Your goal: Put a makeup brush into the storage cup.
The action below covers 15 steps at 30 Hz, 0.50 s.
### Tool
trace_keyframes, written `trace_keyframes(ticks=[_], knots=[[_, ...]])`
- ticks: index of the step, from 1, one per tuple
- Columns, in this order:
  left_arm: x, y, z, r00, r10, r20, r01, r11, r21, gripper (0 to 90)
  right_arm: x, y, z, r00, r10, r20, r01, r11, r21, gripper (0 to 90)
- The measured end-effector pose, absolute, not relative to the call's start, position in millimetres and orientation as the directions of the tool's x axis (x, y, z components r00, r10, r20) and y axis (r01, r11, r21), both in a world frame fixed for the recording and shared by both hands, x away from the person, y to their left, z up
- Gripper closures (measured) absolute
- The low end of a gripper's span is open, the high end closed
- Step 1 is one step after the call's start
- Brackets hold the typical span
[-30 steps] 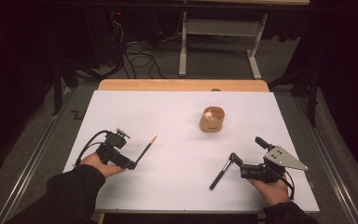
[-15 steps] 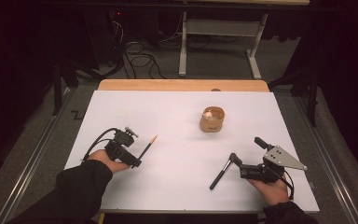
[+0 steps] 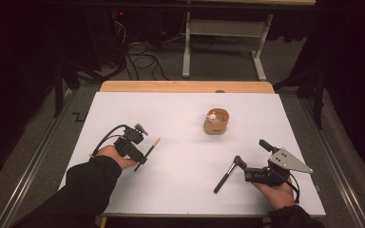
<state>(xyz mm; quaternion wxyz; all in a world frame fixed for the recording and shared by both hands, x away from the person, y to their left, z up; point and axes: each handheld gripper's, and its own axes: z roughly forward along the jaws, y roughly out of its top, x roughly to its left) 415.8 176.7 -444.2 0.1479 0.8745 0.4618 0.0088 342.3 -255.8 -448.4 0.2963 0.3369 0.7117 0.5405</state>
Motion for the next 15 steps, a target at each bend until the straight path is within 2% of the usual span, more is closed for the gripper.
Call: trace_keyframes(ticks=[5,15], knots=[[419.6,177.4,-447.7,0.565,0.816,-0.124,0.813,-0.525,0.250,65.7,342.3,-255.8,-448.4,-0.599,0.798,-0.060,0.157,0.191,0.969,0.3],[419.4,172.9,-450.7,0.583,0.803,-0.120,0.804,-0.548,0.231,71.8,341.8,-254.9,-448.4,-0.600,0.798,-0.059,0.159,0.191,0.969,0.4]])
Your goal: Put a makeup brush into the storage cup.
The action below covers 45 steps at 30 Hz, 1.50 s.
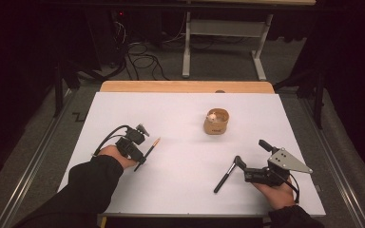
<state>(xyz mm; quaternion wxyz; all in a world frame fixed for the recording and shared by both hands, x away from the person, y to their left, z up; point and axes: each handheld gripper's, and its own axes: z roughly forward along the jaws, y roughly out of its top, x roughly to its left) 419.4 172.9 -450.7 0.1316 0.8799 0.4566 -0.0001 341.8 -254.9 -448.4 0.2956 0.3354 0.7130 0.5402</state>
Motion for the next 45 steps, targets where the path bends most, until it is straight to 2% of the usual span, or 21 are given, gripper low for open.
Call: trace_keyframes(ticks=[4,22,45], knots=[[420.1,171.4,-452.1,0.589,0.801,-0.110,0.800,-0.558,0.220,74.5,341.7,-254.9,-448.4,-0.601,0.797,-0.060,0.158,0.192,0.969,0.3],[420.9,166.7,-455.6,0.595,0.798,-0.097,0.798,-0.573,0.184,75.7,341.8,-254.7,-448.4,-0.606,0.793,-0.065,0.151,0.195,0.969,0.4],[421.9,163.7,-456.7,0.594,0.802,-0.060,0.798,-0.578,0.169,84.2,341.9,-253.9,-448.8,-0.608,0.792,-0.065,0.152,0.196,0.969,0.3]])
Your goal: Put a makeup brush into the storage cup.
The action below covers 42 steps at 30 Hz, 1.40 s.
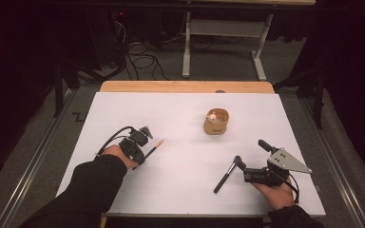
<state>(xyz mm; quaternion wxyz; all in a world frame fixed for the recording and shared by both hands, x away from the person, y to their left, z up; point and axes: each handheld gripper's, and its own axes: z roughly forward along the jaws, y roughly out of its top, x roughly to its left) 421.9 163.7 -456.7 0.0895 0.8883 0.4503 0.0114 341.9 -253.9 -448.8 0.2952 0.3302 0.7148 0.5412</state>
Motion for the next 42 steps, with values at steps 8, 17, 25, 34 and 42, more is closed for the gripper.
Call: trace_keyframes(ticks=[8,17,25,34,42], knots=[[420.8,164.2,-456.8,0.601,0.797,-0.058,0.792,-0.584,0.178,84.6,341.9,-253.7,-448.9,-0.608,0.791,-0.065,0.152,0.197,0.969,0.3],[417.9,163.4,-456.8,0.625,0.780,-0.035,0.769,-0.608,0.197,84.8,342.3,-254.0,-449.1,-0.608,0.791,-0.068,0.154,0.202,0.967,0.3],[418.5,165.0,-455.9,0.630,0.776,-0.034,0.763,-0.610,0.213,84.9,342.6,-254.5,-449.6,-0.607,0.792,-0.062,0.160,0.199,0.967,0.3],[417.3,170.5,-449.5,0.621,0.783,-0.046,0.766,-0.593,0.251,84.9,342.8,-254.6,-449.6,-0.606,0.793,-0.064,0.159,0.200,0.967,0.3],[414.5,174.3,-442.9,0.615,0.785,-0.076,0.764,-0.570,0.304,85.0,342.7,-254.7,-449.6,-0.606,0.793,-0.067,0.158,0.202,0.966,0.4]])
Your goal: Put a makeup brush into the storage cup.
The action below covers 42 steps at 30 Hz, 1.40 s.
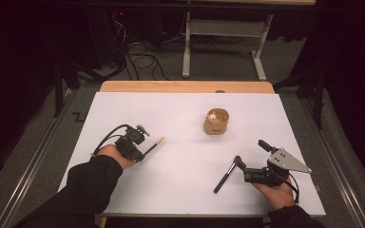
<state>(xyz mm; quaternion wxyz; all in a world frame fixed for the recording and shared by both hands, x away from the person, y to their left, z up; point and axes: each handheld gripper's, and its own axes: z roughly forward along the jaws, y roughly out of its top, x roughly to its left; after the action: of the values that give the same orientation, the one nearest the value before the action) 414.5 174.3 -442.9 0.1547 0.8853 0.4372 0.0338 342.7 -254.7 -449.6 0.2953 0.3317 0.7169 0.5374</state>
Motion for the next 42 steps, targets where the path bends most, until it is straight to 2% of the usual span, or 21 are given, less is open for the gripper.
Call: trace_keyframes(ticks=[6,13,26,42], knots=[[411.9,179.8,-438.6,0.606,0.787,-0.115,0.758,-0.528,0.382,85.0,342.4,-254.8,-449.5,-0.604,0.794,-0.065,0.160,0.200,0.967,0.4],[400.9,182.4,-436.4,0.625,0.774,-0.099,0.711,-0.512,0.482,85.0,342.3,-254.6,-449.5,-0.603,0.795,-0.063,0.161,0.199,0.967,0.4],[382.3,189.7,-435.5,0.625,0.769,-0.134,0.652,-0.421,0.631,85.0,342.0,-254.5,-449.5,-0.604,0.795,-0.062,0.162,0.198,0.967,0.4],[367.3,191.5,-449.1,0.611,0.781,-0.126,0.588,-0.342,0.733,84.9,341.9,-254.2,-449.3,-0.604,0.794,-0.064,0.156,0.197,0.968,0.4]])
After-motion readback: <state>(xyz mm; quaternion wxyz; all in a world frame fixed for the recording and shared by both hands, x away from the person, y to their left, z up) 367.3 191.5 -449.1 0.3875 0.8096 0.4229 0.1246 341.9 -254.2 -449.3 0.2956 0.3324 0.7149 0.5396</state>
